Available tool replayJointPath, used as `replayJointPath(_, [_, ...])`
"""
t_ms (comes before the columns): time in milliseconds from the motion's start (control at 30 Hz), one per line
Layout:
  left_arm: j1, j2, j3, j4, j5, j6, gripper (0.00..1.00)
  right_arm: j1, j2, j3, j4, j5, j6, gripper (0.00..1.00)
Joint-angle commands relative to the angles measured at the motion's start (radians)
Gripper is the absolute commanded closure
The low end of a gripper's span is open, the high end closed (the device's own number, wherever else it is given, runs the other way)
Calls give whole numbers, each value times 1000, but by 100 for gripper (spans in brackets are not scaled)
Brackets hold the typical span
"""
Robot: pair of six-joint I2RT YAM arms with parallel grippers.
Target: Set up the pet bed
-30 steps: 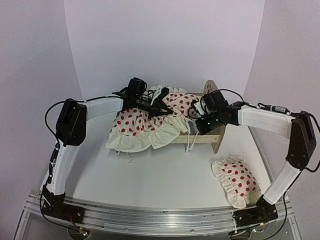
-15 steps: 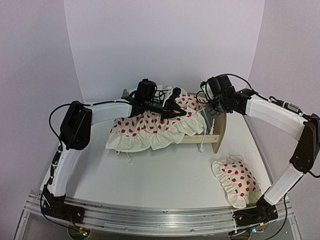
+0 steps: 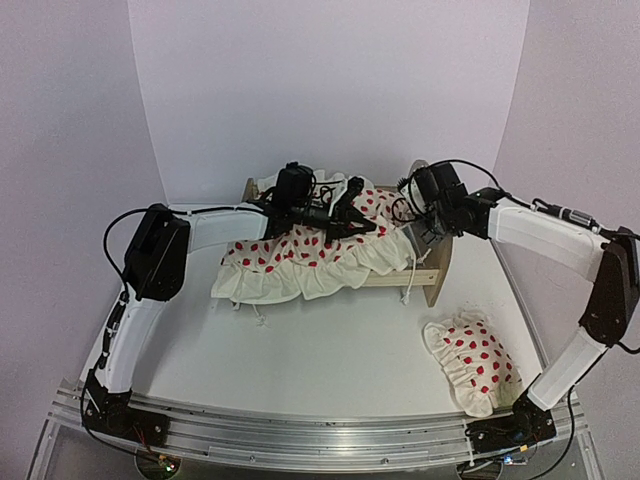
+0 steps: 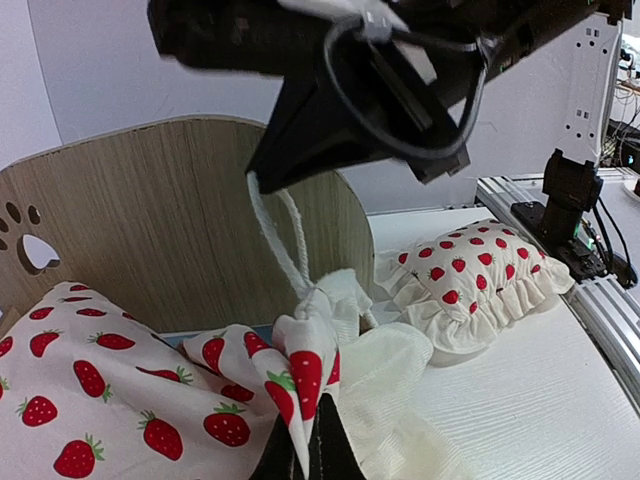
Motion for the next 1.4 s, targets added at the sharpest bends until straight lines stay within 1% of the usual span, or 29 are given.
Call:
replayJointPath(0, [-11,12,-13,42,-8,-12,100,-3,-18,-50,-8,30,32,100])
replayJointPath(167, [-19,17,-24,49,-19,-11,100,1,-19,-55,-30,106,29,100])
replayJointPath(367, [-21,25,-11,55,-24,-23,100,10,8,92,-26,174,-111,100])
replayJointPath(467, [-21,23,-11,49,-27,-15,100,16,16,112,-18,169,-158,100])
replayJointPath(567, [-21,22,-13,45,-28,-11,100,21,18,91,-15,154,-182,100])
replayJointPath(733, [-21,20,-20,38,-34,-3,100,28,4,8,-15,107,-190,100])
replayJointPath(833, [-21,20,-22,30,-33,8,100,28,7,-39,-15,110,-207,100])
replayJointPath(1000, [-21,25,-20,25,-33,12,100,28,21,-69,-15,125,-236,100])
replayJointPath(1100, [-21,25,-20,23,-32,12,100,28,23,-69,-15,116,-235,100])
replayJointPath(1233, [-21,26,-22,19,-34,14,100,27,27,-75,-38,14,-146,99])
replayJointPath(1367, [-22,27,-23,11,-36,22,100,28,57,-75,-91,-57,-42,85])
